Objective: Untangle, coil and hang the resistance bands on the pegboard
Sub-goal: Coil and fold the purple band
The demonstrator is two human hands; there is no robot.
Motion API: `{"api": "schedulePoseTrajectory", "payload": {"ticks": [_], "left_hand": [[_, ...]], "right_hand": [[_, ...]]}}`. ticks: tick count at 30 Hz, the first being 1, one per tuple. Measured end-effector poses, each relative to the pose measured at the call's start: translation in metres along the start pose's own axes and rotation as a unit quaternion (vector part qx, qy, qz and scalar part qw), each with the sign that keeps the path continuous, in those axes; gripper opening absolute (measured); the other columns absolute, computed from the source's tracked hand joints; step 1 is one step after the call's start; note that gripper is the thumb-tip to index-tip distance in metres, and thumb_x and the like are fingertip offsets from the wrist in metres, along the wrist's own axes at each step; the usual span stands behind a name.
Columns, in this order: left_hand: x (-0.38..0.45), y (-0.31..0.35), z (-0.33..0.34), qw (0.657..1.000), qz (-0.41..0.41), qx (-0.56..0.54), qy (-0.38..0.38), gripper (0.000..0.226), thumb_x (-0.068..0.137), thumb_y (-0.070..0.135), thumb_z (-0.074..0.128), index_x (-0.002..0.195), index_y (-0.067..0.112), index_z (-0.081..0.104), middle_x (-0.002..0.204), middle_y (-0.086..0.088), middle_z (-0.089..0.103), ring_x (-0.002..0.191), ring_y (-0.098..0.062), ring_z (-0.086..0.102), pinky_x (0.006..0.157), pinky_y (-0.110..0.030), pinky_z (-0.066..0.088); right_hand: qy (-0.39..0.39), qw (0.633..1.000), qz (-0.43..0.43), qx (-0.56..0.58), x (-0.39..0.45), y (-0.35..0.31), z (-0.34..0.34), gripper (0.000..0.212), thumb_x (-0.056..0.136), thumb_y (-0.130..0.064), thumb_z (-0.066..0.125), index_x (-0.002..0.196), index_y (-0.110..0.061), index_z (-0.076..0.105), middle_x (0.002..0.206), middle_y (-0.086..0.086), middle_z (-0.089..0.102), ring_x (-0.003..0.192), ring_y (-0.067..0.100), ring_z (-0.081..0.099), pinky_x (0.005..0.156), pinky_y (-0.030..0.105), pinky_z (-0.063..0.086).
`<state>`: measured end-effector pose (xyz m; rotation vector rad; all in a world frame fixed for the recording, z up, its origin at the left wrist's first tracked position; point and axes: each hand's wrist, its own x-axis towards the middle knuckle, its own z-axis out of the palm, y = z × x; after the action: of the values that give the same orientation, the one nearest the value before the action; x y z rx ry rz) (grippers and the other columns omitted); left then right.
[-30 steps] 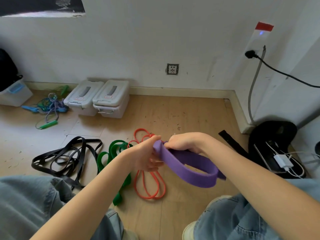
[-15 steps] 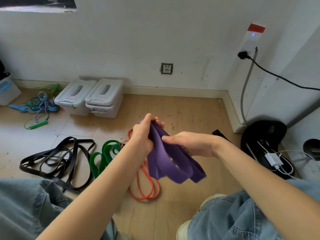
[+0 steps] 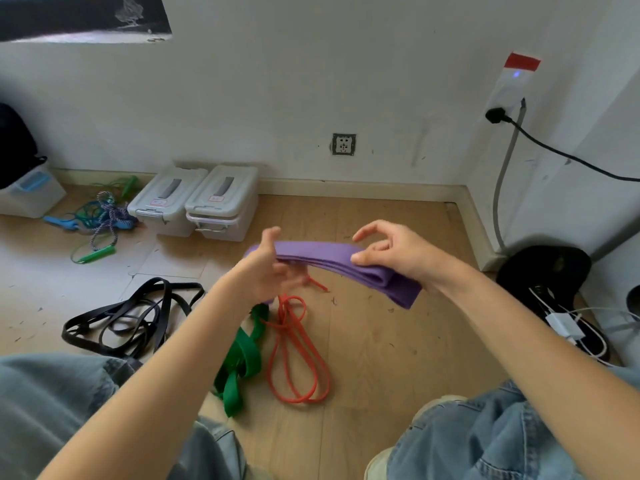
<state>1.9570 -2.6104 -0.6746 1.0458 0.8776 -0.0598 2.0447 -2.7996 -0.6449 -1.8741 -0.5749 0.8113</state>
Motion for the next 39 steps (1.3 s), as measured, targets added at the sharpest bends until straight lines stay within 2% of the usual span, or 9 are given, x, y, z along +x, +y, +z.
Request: {"api": "schedulePoseTrajectory", "payload": {"ticks": [2,5,9,14,18,22,28,34,39], "left_hand": [[-0.006,-0.003,-0.014,0.974,-0.021,0.224,-0.029,0.048,0.092,0.042,0.049,0.108,-0.003,0.057,0.094,-0.014,0.067,0.086,-0.025,0.062,0.078,-0.037,0.053],[-0.009,-0.003,-0.021,0.903,0.169,0.394,-0.037,0.045,0.084,0.023,0.066,0.125,0.01,0.053,0.119,-0.004,0.061,0.101,-0.018,0.06,0.084,-0.032,0.051],[-0.021,-0.006,0.007,0.814,0.359,0.418,-0.185,0.059,0.075,0.01,0.075,0.127,0.023,0.05,0.123,0.006,0.056,0.102,-0.012,0.059,0.085,-0.029,0.053],[-0.025,0.013,0.022,0.819,0.435,0.348,-0.139,0.034,0.076,0.009,0.073,0.104,0.024,0.062,0.094,-0.01,0.069,0.085,-0.026,0.067,0.082,-0.044,0.054],[-0.03,0.032,0.027,0.744,0.506,0.423,-0.105,0.024,0.076,0.014,0.074,0.099,0.013,0.067,0.086,-0.002,0.061,0.08,-0.03,0.063,0.077,-0.048,0.053],[-0.036,0.049,0.025,0.77,0.514,0.366,-0.089,0.014,0.08,0.014,0.07,0.081,0.027,0.064,0.082,-0.004,0.059,0.077,-0.029,0.062,0.072,-0.041,0.053],[-0.053,0.087,0.013,0.804,0.516,0.291,-0.054,0.019,0.086,0.016,0.062,0.086,0.035,0.064,0.069,0.015,0.069,0.063,0.005,0.062,0.062,-0.01,0.048],[-0.063,0.09,0.014,0.768,0.507,0.384,-0.075,0.018,0.084,0.021,0.066,0.083,0.038,0.063,0.075,0.012,0.067,0.072,-0.008,0.065,0.077,-0.038,0.055],[-0.07,0.075,0.026,0.775,0.487,0.377,-0.143,0.014,0.084,0.012,0.065,0.097,0.012,0.065,0.09,-0.012,0.064,0.083,-0.029,0.064,0.082,-0.048,0.051]], "right_hand": [[0.024,0.999,-0.014,-0.027,0.005,-0.008,-0.007,0.026,0.078,-0.017,0.073,0.095,-0.018,0.053,0.083,0.014,0.067,0.064,0.018,0.056,0.063,0.03,0.044],[0.021,0.994,-0.017,-0.104,0.014,-0.013,-0.002,0.022,0.078,-0.021,0.073,0.081,-0.019,0.051,0.074,0.005,0.059,0.059,0.014,0.048,0.054,0.026,0.038],[-0.035,0.992,-0.005,-0.124,0.014,-0.017,0.001,0.022,0.08,-0.033,0.071,0.085,-0.019,0.055,0.075,0.0,0.063,0.06,0.012,0.057,0.053,0.022,0.044],[-0.172,0.98,-0.027,0.099,-0.003,-0.017,-0.031,0.048,0.08,-0.031,0.067,0.122,-0.016,0.05,0.111,0.01,0.066,0.092,0.025,0.068,0.073,0.029,0.054],[-0.114,0.989,-0.059,0.076,-0.01,-0.041,-0.038,0.032,0.086,-0.019,0.064,0.116,-0.015,0.052,0.078,0.004,0.065,0.058,0.012,0.06,0.048,0.02,0.046],[0.013,0.986,-0.159,-0.045,-0.006,-0.079,-0.029,0.025,0.087,-0.027,0.063,0.106,-0.017,0.052,0.05,-0.007,0.055,0.041,0.007,0.048,0.04,0.017,0.038],[0.148,0.947,-0.196,-0.205,-0.002,-0.112,-0.038,0.033,0.074,-0.038,0.074,0.1,-0.025,0.058,0.067,-0.011,0.058,0.045,0.0,0.052,0.04,0.01,0.037],[0.065,0.94,-0.128,-0.311,-0.002,-0.137,-0.037,0.028,0.069,-0.042,0.076,0.08,-0.021,0.061,0.059,-0.006,0.058,0.042,0.007,0.053,0.037,0.018,0.04],[-0.015,0.955,-0.118,-0.273,-0.007,-0.141,-0.038,0.026,0.069,-0.019,0.079,0.087,-0.012,0.062,0.047,-0.011,0.059,0.043,0.007,0.054,0.042,0.018,0.042]]}}
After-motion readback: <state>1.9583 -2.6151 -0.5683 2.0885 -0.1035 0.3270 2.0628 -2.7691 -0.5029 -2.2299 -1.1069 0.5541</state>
